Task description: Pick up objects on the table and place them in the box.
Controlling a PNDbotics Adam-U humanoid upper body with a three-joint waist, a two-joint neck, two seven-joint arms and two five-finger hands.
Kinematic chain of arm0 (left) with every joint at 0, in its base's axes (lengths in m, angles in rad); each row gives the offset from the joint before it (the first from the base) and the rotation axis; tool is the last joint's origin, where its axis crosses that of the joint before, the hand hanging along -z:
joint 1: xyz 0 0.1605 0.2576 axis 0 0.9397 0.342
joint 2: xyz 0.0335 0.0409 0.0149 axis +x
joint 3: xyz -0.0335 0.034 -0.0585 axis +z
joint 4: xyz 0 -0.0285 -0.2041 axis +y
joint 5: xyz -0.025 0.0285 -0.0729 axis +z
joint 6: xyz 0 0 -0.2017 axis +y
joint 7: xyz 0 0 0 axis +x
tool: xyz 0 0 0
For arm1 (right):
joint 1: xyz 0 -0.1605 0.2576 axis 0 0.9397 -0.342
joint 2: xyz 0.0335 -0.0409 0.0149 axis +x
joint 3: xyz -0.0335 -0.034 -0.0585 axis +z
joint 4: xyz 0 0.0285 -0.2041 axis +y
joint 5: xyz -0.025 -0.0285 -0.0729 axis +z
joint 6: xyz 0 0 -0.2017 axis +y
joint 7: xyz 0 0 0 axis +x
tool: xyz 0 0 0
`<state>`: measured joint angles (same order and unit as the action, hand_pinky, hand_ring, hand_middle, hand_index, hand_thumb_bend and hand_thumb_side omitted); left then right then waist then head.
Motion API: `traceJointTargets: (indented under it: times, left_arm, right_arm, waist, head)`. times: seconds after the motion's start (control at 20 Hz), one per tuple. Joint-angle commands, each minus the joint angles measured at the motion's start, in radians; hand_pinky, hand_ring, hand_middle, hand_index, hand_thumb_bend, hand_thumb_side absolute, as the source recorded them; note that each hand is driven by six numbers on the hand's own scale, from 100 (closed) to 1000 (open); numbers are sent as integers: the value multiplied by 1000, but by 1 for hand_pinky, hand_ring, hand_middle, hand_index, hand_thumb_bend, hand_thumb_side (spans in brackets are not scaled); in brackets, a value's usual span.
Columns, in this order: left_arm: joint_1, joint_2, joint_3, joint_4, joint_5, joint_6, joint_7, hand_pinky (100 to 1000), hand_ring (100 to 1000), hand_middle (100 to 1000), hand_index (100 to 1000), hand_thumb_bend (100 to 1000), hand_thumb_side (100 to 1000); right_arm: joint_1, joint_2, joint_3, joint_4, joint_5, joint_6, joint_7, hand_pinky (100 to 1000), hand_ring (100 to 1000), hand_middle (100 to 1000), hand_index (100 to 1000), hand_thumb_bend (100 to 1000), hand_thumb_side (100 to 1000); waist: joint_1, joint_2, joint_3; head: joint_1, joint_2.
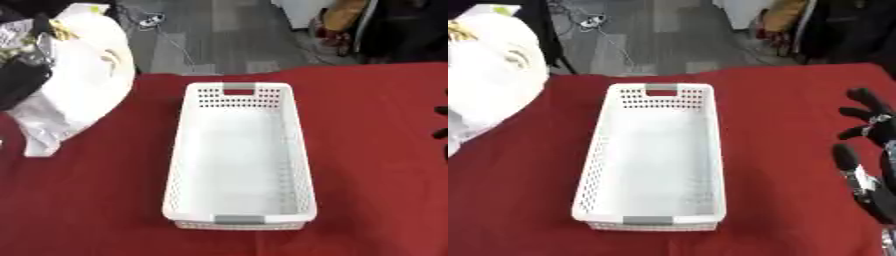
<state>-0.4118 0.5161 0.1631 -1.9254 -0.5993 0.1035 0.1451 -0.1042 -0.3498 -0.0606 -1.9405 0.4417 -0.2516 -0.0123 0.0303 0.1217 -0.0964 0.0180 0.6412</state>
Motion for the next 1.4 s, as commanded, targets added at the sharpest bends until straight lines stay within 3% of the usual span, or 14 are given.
traceJointTargets:
  times: [0.05,0.3,0.65,0.7,0.75,1.1,1.4]
  left_arm:
    - [-45,37,-30,-23,22,-23,-20,100,100,137,131,100,481]
    - [-121,28,-117,6,37,-82,-86,100,100,127,130,100,470]
    - [-245,-31,-212,147,32,-152,-168,100,100,141,132,100,455]
    - [-269,-43,-225,182,27,-160,-177,100,100,143,132,100,721]
    - [-294,-56,-237,221,20,-169,-184,100,100,145,132,100,449]
    - [-429,-150,-272,526,-99,-229,-186,100,100,156,133,100,432]
    - [-469,-202,-293,738,-198,-302,-156,100,100,185,149,100,395]
  right_arm:
    - [-2,-14,0,-8,-4,-4,3,558,798,891,1000,537,939]
    - [-2,-14,4,-8,-7,-6,8,558,798,891,1000,537,939]
    - [-2,-13,9,-6,-12,-9,14,558,797,891,1000,538,938]
    - [-2,-13,10,-6,-12,-9,15,558,797,891,1000,531,943]
    - [-2,-12,11,-6,-13,-10,16,558,797,891,1000,539,938]
    - [-3,-8,18,-4,-19,-13,24,558,797,891,1000,540,938]
    - [-3,-4,21,-2,-20,-15,30,558,797,891,1000,543,937]
  waist:
    - [1,-15,-3]
    - [2,-18,-8]
    - [1,-21,-14]
    - [1,-21,-14]
    - [0,-22,-15]
    - [-4,-25,-20]
    - [-6,-25,-25]
  head:
    - [-1,-11]
    - [3,-11]
    - [8,-11]
    - [10,-11]
    - [12,-10]
    - [28,-10]
    - [39,-10]
